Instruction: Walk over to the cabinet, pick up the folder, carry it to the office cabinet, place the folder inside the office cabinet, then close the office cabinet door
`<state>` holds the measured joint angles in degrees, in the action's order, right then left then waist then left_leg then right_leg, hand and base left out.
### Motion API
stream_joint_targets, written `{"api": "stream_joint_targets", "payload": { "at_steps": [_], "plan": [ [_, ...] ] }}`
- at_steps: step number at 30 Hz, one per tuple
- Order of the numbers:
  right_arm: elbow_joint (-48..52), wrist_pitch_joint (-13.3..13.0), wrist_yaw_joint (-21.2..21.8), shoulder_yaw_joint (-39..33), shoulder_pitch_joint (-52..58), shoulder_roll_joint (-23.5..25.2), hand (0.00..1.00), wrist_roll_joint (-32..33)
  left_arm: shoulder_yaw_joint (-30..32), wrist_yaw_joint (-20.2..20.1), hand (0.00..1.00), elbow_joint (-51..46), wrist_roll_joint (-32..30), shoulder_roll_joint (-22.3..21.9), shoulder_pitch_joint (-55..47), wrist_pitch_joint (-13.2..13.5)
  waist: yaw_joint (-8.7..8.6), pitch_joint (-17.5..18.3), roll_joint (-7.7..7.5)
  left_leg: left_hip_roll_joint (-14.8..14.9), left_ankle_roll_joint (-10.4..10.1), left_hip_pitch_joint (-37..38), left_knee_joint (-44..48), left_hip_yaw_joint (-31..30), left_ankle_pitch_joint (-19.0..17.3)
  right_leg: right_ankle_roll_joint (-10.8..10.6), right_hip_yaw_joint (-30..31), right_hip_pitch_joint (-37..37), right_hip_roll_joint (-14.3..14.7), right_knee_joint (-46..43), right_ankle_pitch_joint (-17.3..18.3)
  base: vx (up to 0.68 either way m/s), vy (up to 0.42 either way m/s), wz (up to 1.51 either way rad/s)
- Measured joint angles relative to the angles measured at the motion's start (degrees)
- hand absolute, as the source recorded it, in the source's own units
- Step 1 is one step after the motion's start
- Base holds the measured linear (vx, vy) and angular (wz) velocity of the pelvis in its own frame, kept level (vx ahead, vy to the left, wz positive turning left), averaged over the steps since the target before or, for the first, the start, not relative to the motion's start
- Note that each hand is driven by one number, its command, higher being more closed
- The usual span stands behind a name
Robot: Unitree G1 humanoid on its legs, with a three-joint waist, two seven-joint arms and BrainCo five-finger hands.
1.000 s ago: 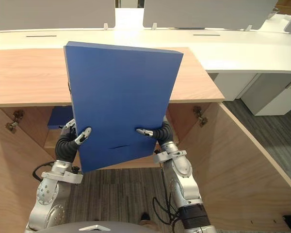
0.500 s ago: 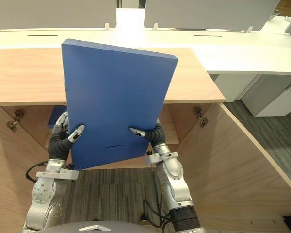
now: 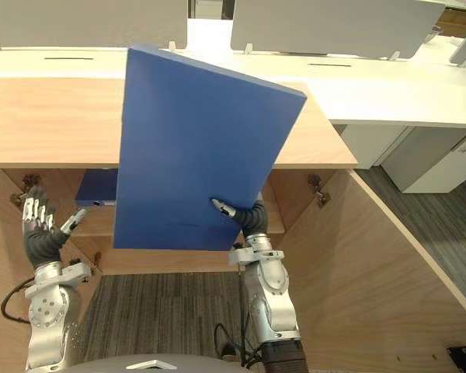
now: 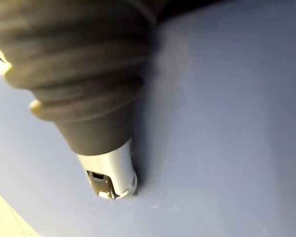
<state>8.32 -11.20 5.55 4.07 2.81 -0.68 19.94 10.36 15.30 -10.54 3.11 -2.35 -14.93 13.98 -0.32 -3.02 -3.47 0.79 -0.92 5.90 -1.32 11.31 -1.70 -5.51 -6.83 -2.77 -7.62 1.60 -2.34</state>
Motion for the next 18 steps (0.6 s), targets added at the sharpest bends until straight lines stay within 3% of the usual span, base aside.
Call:
{"api": "stream_joint_targets", "payload": {
  "at_steps": [4,10,14,18],
  "plan": [
    [0.27,-0.01,-0.69,-0.11,2.16,0.21,1.00,-0.03,2.20,0.08,0.00,9.51,0.01,-0.15,-0.88,-1.73,0.38,0.45,0.41,-0.06,0.02,0.31,-0.92,0.00,0.35,-0.01,-0.04,0.04,0.03,0.14,0.02,0.00,0.000,0.00],
    [0.26,0.17,-0.80,1.23,4.01,0.10,1.00,-0.12,5.89,-2.36,0.00,29.70,-0.99,-0.33,-2.21,-6.95,0.36,0.75,0.36,-0.08,-0.04,0.33,-1.65,0.05,0.51,-0.03,-0.04,0.28,0.10,0.60,0.00,0.00,0.000,0.00],
    [-0.71,0.19,-0.82,3.68,4.01,-1.59,1.00,-0.25,6.09,-3.70,0.00,47.46,-3.43,2.12,-1.50,-8.40,0.47,0.79,0.30,-0.07,-0.12,0.22,-1.75,0.14,0.49,-0.21,-0.06,0.09,0.22,1.92,-0.48,0.00,0.000,0.00],
    [-2.88,0.23,-0.83,5.15,3.63,-3.55,1.00,-2.00,7.61,-4.60,0.00,58.64,-4.32,4.18,-0.66,-9.49,0.67,0.81,0.26,-0.05,-0.16,0.20,-1.76,0.11,0.45,-0.17,-0.12,-0.31,0.33,2.83,-0.87,-0.01,-0.015,0.00]
  ]
}}
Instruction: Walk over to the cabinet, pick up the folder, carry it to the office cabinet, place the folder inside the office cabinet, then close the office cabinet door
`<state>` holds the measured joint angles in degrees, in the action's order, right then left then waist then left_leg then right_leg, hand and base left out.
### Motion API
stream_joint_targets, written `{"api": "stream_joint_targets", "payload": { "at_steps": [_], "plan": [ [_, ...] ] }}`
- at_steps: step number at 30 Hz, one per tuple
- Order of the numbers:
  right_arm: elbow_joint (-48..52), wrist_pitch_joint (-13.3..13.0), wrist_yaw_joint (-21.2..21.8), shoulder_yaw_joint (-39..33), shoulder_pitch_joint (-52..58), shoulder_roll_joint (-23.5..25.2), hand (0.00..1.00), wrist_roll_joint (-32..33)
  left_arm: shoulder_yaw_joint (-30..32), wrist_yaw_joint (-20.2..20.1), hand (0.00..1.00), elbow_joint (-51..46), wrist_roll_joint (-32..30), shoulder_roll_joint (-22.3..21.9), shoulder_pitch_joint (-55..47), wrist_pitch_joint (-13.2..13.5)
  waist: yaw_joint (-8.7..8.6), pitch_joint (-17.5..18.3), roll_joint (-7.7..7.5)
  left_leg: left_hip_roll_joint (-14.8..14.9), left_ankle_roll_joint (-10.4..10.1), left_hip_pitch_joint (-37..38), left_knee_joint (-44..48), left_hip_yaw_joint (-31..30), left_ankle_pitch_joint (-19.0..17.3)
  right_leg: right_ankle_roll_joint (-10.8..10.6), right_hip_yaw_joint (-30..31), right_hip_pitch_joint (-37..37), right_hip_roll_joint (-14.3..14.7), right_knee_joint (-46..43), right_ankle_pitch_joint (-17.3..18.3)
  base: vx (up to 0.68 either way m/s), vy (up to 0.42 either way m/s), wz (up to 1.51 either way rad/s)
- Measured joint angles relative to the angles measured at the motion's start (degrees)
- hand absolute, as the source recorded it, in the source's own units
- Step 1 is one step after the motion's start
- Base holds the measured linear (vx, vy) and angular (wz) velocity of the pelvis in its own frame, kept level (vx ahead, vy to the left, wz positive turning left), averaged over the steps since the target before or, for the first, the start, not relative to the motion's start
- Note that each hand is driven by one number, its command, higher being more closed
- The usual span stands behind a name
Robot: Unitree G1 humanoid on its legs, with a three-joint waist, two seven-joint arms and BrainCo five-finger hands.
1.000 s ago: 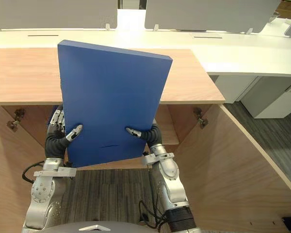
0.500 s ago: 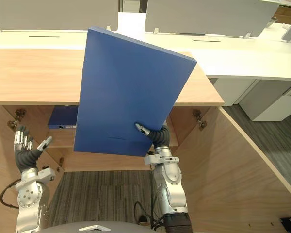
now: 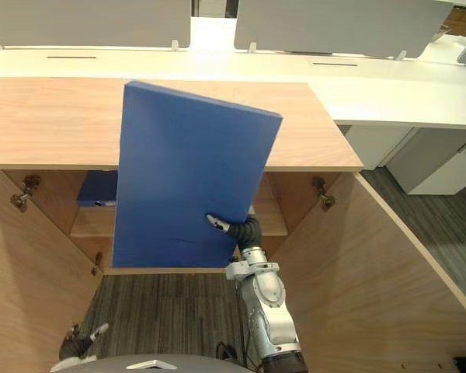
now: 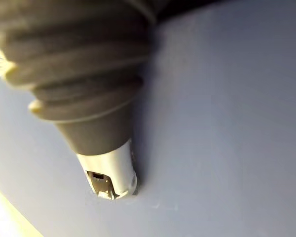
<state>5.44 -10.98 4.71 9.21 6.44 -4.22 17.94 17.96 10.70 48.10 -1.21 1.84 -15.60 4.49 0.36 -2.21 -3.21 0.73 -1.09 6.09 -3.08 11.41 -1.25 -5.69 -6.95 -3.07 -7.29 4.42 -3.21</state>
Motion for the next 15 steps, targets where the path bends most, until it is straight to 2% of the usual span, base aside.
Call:
{"api": "stream_joint_targets", "payload": {
  "at_steps": [4,8,10,11,12,13,14,15],
  "plan": [
    [-0.29,0.00,-0.30,2.02,-0.29,-3.20,1.00,-5.03,-0.08,-1.23,0.00,5.73,-1.30,1.54,0.20,-0.90,0.18,-0.06,-0.02,0.00,-0.01,-0.11,0.01,-0.02,0.00,-0.01,0.02,0.05,0.02,0.17,-0.12,-0.04,-0.029,-0.01],
    [-0.57,0.00,-0.33,7.46,-2.88,-6.07,1.00,-10.10,-0.34,-2.16,0.00,8.27,-1.86,2.08,1.14,-0.97,0.16,-0.44,-0.25,-0.03,-0.04,-1.38,0.16,-0.01,0.12,0.04,0.24,1.35,0.02,0.17,-0.57,-0.06,-0.026,-0.03],
    [-2.44,0.00,-0.31,10.45,-6.32,-7.25,1.00,-12.41,-1.09,-2.35,0.00,9.63,-2.37,2.68,2.42,-1.04,0.16,-1.74,0.03,-0.03,-0.03,-2.65,0.93,-0.02,0.16,0.18,0.26,2.35,0.02,0.17,-1.01,-0.08,-0.032,-0.02],
    [-3.06,0.00,-0.32,11.78,-8.13,-7.61,1.00,-13.72,-1.59,-2.33,0.00,9.61,-2.44,2.87,3.21,-1.04,0.27,-2.51,-0.50,0.00,-0.02,-3.48,1.50,-0.03,0.16,0.28,0.41,2.91,-0.08,0.09,-1.24,-0.14,-0.031,0.01],
    [-4.10,0.00,-0.26,14.18,-11.92,-8.39,1.00,-15.22,-2.61,-2.32,0.00,9.32,-2.48,3.26,4.60,-1.01,0.49,-5.07,0.28,0.16,0.04,-6.29,3.87,-0.04,-0.26,0.34,0.60,5.27,-0.21,-1.24,-1.30,-0.12,-0.024,0.03],
    [-4.36,0.01,-0.32,14.99,-13.58,-8.78,1.00,-15.94,-2.87,-2.29,0.00,9.27,-2.47,3.32,5.49,-1.01,0.53,-5.74,-0.40,0.33,0.14,-7.76,5.65,-0.07,-0.76,0.36,0.69,6.38,-0.26,-2.21,-1.29,-0.20,-0.023,0.00],
    [-4.50,0.01,-0.37,16.30,-16.72,-9.94,1.00,-17.22,-3.65,-2.25,0.00,9.16,-2.45,3.57,7.43,-0.98,0.70,-8.26,0.12,0.92,0.21,-11.87,10.37,-0.09,-2.41,0.50,0.96,9.20,-0.25,-4.25,-1.19,-0.14,-0.017,-0.01],
    [-4.50,0.00,-0.49,16.96,-18.23,-10.16,1.00,-18.36,-4.30,-2.18,0.00,9.16,-2.42,3.70,8.35,-0.98,0.87,-9.33,0.57,1.36,0.29,-14.34,12.92,-0.21,-3.25,0.54,1.03,10.74,-0.16,-5.26,-1.16,-0.22,-0.016,-0.01]
  ]
}}
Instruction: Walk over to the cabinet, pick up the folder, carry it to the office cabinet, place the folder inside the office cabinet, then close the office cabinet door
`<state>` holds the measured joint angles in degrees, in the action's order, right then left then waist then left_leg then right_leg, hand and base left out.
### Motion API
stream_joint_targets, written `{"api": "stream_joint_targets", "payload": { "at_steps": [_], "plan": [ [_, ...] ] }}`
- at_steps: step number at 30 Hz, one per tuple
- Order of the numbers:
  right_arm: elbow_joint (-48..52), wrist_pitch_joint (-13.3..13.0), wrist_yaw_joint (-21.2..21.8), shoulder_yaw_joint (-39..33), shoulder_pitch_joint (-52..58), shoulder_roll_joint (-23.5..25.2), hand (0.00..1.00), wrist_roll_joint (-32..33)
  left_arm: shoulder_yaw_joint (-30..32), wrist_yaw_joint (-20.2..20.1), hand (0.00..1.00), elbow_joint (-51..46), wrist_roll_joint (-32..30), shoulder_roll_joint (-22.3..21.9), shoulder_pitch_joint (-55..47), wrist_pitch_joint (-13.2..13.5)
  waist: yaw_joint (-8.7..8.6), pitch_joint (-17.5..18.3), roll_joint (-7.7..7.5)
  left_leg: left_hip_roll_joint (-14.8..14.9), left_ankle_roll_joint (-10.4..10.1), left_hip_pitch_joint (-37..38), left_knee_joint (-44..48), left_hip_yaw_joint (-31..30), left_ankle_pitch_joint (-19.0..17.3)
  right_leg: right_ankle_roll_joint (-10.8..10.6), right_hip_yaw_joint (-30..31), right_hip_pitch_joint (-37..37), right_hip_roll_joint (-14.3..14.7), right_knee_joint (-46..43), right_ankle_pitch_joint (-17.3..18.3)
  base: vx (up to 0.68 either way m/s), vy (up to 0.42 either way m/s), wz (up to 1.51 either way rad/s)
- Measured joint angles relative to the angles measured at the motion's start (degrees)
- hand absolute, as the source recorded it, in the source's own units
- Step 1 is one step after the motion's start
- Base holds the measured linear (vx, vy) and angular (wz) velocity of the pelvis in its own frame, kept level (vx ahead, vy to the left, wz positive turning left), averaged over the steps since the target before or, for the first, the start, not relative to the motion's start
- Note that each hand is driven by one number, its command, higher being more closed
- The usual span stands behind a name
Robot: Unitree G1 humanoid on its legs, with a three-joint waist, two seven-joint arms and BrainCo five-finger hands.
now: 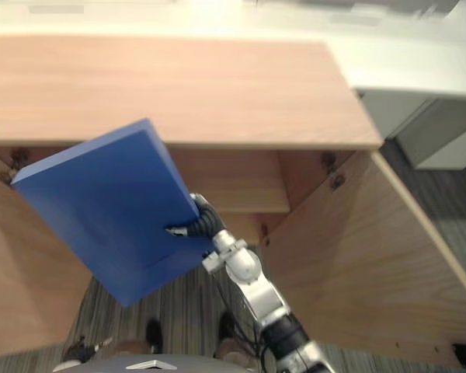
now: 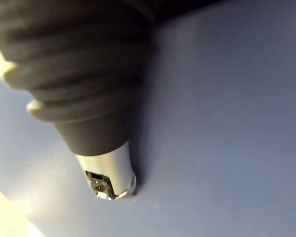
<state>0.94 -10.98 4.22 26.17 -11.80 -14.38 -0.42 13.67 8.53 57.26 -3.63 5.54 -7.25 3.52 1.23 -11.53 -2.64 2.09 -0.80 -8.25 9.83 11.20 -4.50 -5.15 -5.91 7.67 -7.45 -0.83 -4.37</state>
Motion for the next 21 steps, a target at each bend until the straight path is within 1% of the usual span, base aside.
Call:
{"api": "stream_joint_targets", "payload": {
  "at_steps": [2,3,4,5,7,9,10,12,13,15,16,18,21],
  "plan": [
    [-2.00,0.00,-1.35,2.33,-5.65,-2.11,1.00,-3.60,-1.38,0.51,0.00,-0.18,0.19,0.02,3.50,0.07,0.17,-4.45,1.62,1.48,0.38,-7.16,7.99,-0.43,-2.16,0.15,0.18,5.36,0.54,-3.93,0.14,-0.22,0.004,-0.03],
    [-3.39,0.18,-1.98,2.97,-7.59,-2.91,1.00,-5.10,-2.20,1.11,0.00,-0.55,0.30,0.18,4.84,0.22,0.21,-5.66,1.99,1.92,0.66,-10.76,10.43,-0.80,-2.61,0.23,0.15,8.57,0.68,-5.84,0.31,-0.20,0.010,0.00],
    [-4.08,0.19,-2.13,3.05,-8.41,-3.31,1.00,-5.68,-2.73,1.22,0.00,-0.63,0.39,0.43,5.51,0.32,0.22,-6.58,2.10,2.07,0.67,-11.94,11.34,-1.01,-2.71,0.32,0.08,9.62,0.69,-6.68,0.43,-0.18,0.013,0.07],
    [-4.60,0.63,-2.36,3.04,-9.47,-4.28,1.00,-6.81,-3.26,1.30,0.00,-1.45,0.95,0.76,6.70,0.52,0.25,-8.47,2.06,2.31,0.67,-13.93,12.89,-1.39,-2.96,0.49,-0.07,11.55,0.70,-8.42,0.74,-0.15,0.014,0.09],
    [-4.61,1.02,-3.16,3.07,-9.98,-5.71,1.00,-7.47,-4.39,1.61,0.00,-2.75,1.37,1.27,7.69,1.10,0.37,-10.09,2.17,2.66,0.27,-17.69,14.98,-1.92,-3.60,0.57,-0.36,15.18,0.65,-11.14,1.20,-0.19,0.027,0.08],
    [-4.65,1.21,-3.82,3.03,-11.09,-7.17,1.00,-8.01,-5.18,1.96,0.00,-4.26,2.33,1.80,9.03,1.45,0.49,-12.37,2.28,2.74,0.33,-21.16,16.99,-1.94,-3.56,0.70,-0.04,19.58,0.26,-14.93,2.03,-0.17,0.027,0.01],
    [-4.65,1.21,-3.95,2.97,-11.38,-7.46,1.00,-8.00,-5.43,2.07,0.00,-4.71,2.37,1.85,9.32,1.55,0.50,-12.75,2.31,2.74,0.35,-22.24,17.49,-1.88,-3.55,0.80,0.18,21.06,0.10,-16.20,2.39,-0.14,0.006,0.01],
    [-4.63,1.23,-4.65,2.62,-12.30,-8.15,1.00,-7.92,-6.67,2.41,0.00,-5.72,2.51,1.78,11.21,1.72,0.56,-14.25,3.07,2.92,0.50,-26.47,19.71,-1.82,-3.48,0.90,0.49,26.43,-0.46,-20.59,3.55,-0.12,-0.018,0.01],
    [-4.58,1.23,-4.72,2.54,-12.49,-8.15,1.00,-7.85,-6.83,2.40,0.00,-6.66,2.64,1.77,11.30,1.76,0.58,-14.45,3.16,3.03,0.52,-27.70,20.38,-1.80,-3.55,1.01,0.51,27.81,-0.56,-21.80,4.04,-0.11,-0.039,0.01],
    [-3.96,1.24,-5.25,1.21,-13.17,-7.94,1.00,-5.17,-7.12,2.32,0.00,-9.44,3.55,1.50,12.48,2.26,0.87,-15.42,3.56,3.79,0.50,-32.80,23.48,-1.90,-3.98,1.57,0.51,33.62,-0.70,-26.42,5.72,-0.10,-0.068,0.03],
    [-3.67,1.24,-5.70,0.53,-13.28,-7.44,1.00,-4.39,-7.11,2.31,0.00,-10.03,3.57,1.50,12.81,2.43,1.01,-15.63,3.61,4.04,0.47,-33.95,24.29,-1.89,-4.09,1.84,0.54,34.92,-0.70,-27.50,6.12,-0.09,-0.088,-0.01],
    [-1.99,1.30,-7.05,-2.36,-13.17,-6.83,1.00,-2.72,-7.05,2.31,0.00,-12.37,3.77,1.44,13.27,2.77,1.50,-16.14,3.87,4.85,0.32,-37.53,26.63,-1.98,-4.63,2.32,0.55,38.77,-0.65,-30.31,7.21,-0.06,-0.073,-0.03],
    [1.38,1.19,-9.90,-7.70,-13.41,-5.81,1.00,1.02,-6.93,2.33,0.00,-15.76,5.79,1.44,13.27,2.93,2.05,-16.83,4.14,5.64,0.18,-42.20,30.44,-2.33,-5.67,2.46,0.75,44.25,-0.72,-35.71,9.17,-0.03,-0.066,0.02]
  ]
}}
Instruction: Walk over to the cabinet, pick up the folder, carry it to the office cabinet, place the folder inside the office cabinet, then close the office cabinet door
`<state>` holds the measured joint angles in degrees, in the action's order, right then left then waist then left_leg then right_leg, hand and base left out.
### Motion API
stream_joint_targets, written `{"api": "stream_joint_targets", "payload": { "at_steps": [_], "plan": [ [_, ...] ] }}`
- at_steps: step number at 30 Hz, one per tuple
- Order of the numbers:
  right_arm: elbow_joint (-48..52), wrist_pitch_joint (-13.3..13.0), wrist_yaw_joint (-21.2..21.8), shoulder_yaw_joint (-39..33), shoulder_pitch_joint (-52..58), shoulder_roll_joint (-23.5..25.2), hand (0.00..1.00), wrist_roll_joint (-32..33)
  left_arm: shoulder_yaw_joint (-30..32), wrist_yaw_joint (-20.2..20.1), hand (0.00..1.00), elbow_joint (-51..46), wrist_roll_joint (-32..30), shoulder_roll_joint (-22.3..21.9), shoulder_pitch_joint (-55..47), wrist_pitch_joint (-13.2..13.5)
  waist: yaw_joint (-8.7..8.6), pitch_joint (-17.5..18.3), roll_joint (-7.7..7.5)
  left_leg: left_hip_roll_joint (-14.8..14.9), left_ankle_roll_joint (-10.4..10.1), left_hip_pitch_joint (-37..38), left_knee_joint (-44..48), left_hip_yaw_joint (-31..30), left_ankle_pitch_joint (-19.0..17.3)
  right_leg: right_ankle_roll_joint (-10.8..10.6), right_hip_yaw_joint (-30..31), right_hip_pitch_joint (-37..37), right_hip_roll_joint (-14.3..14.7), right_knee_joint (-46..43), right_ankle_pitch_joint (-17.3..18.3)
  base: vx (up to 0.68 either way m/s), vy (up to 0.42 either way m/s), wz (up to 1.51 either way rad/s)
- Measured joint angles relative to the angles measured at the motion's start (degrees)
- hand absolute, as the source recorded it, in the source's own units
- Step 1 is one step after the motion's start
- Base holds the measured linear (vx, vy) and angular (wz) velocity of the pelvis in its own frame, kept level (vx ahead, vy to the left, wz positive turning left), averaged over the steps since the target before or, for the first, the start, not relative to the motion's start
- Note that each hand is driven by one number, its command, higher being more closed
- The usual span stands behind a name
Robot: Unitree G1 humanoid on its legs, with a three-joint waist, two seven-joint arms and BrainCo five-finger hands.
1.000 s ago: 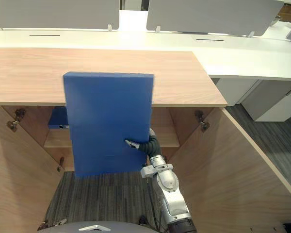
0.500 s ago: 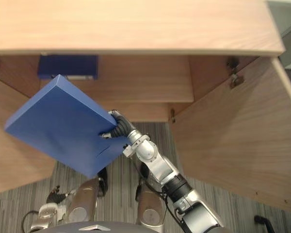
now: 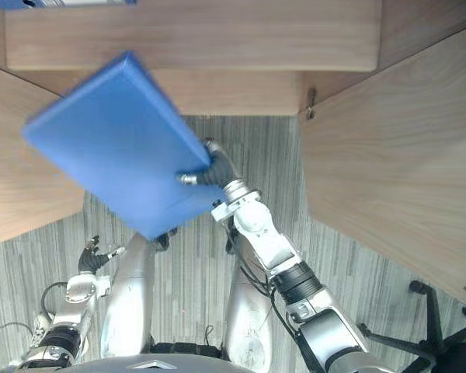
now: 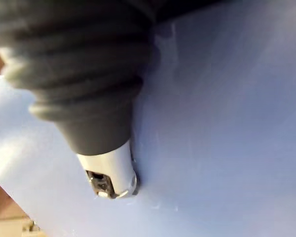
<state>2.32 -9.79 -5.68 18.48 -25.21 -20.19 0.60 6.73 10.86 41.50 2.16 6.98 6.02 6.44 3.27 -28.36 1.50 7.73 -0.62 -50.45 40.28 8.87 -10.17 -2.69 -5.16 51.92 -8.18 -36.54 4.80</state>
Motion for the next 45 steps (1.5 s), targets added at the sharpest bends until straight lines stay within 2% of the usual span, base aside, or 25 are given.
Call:
{"api": "stream_joint_targets", "payload": {
  "at_steps": [3,6,13,20,24,32,35,39,45],
  "plan": [
    [0.62,-0.01,-2.49,-5.17,-1.02,1.19,1.00,4.18,0.21,0.00,0.00,-2.49,0.23,0.08,0.02,0.20,0.10,-0.56,0.41,0.16,0.07,-3.50,2.73,-1.05,-0.32,0.30,-0.30,3.54,-0.40,-3.93,1.71,0.01,-0.051,0.14],
    [0.44,-0.02,-4.90,-10.05,-3.10,1.26,1.00,8.73,0.41,0.07,0.00,-5.32,1.46,-0.20,0.08,0.49,0.90,-1.16,0.41,0.40,-0.33,-6.55,4.83,-1.28,-0.72,0.62,-0.14,7.09,-0.61,-7.22,3.00,0.02,-0.053,0.05],
    [-6.98,-0.15,-5.87,-16.35,-7.60,1.32,1.00,17.36,0.56,0.05,0.00,-9.48,2.26,-0.44,0.62,1.14,1.36,-1.64,0.39,0.77,-0.54,-8.07,5.85,-1.63,-0.83,0.59,-0.35,8.89,-0.59,-9.04,4.21,0.01,-0.025,0.02],
    [-20.57,-1.27,-9.11,-23.54,-19.78,1.11,1.00,35.76,0.24,0.16,0.00,-11.24,2.83,-1.26,2.48,2.33,1.35,-1.64,0.40,0.87,-0.55,-9.66,5.61,-1.85,-0.33,1.16,-0.74,10.08,-0.54,-8.41,3.22,0.00,0.000,0.00],
    [-24.46,-1.50,-10.57,-25.61,-25.44,1.00,1.00,44.26,-0.31,0.56,0.00,-11.56,4.52,-2.16,2.79,2.52,1.11,-1.61,0.45,0.84,-0.33,-9.11,4.40,-1.81,0.05,1.25,-1.21,9.05,-0.53,-6.48,2.26,0.00,0.000,0.00],
    [-28.37,-1.76,-14.28,-26.11,-32.75,-0.01,1.00,51.02,-2.29,1.67,0.00,-10.49,4.63,-3.70,2.93,2.12,1.13,-1.39,0.45,-0.48,0.00,-5.25,-1.24,-1.36,2.71,1.21,-1.93,5.11,-1.19,-1.91,0.21,0.01,0.005,0.07],
    [-28.00,-1.76,-14.42,-25.91,-33.88,-1.21,1.00,51.29,-2.47,2.12,0.00,-10.40,5.43,-3.96,2.92,2.06,0.92,-1.33,0.50,-0.83,0.06,-4.41,-2.64,-1.38,3.46,1.20,-2.60,3.98,-1.44,-0.76,-0.16,0.01,-0.006,0.09],
    [-28.00,-1.80,-14.52,-25.72,-33.93,-1.44,1.00,51.29,-2.57,2.62,0.00,-9.26,5.65,-4.78,2.88,2.07,0.86,0.52,0.51,-0.90,0.01,-4.37,-3.56,-1.41,3.80,1.19,-3.09,3.79,-1.52,0.08,-0.31,0.03,-0.004,0.05],
    [-28.49,-1.83,-15.28,-25.45,-35.97,-1.24,1.00,53.43,-2.90,2.68,0.00,-9.12,5.64,-4.79,3.10,1.60,0.65,0.70,0.55,-0.90,0.04,-4.37,-4.21,-1.22,4.11,1.11,-3.13,3.69,-1.45,1.13,-0.86,0.02,-0.001,-0.01]
  ]
}}
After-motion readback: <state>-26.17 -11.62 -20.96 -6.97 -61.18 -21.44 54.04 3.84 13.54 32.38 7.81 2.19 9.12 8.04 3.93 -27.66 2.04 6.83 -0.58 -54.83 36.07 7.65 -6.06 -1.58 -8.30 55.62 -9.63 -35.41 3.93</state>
